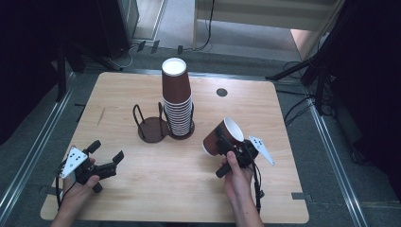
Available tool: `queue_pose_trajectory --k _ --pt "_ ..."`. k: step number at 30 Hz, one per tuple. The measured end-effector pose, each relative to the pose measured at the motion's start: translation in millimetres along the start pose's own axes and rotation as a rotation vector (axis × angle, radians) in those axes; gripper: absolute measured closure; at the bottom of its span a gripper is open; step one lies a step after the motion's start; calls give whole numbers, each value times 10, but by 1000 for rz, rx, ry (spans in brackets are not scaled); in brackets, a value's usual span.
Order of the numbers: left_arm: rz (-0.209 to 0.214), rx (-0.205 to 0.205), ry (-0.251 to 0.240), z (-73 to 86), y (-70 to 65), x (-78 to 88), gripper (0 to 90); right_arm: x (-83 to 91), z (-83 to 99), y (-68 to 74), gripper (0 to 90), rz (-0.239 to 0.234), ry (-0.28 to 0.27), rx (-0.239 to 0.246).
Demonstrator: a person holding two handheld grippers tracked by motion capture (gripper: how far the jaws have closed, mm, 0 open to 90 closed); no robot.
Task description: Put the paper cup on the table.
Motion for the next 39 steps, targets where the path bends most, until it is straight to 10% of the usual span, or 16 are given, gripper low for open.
queue_pose_trajectory --k 39 --pt "-73 24 12 30 212 189 0 -514 22 -172 94 204 -65 505"
Point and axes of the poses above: each handheld gripper's, and its own axes: x roughly backward along the jaws, z roughly out of its underside, y roughly to its left, the point moved 1 cm from there along -x, roughly forward along the jaws
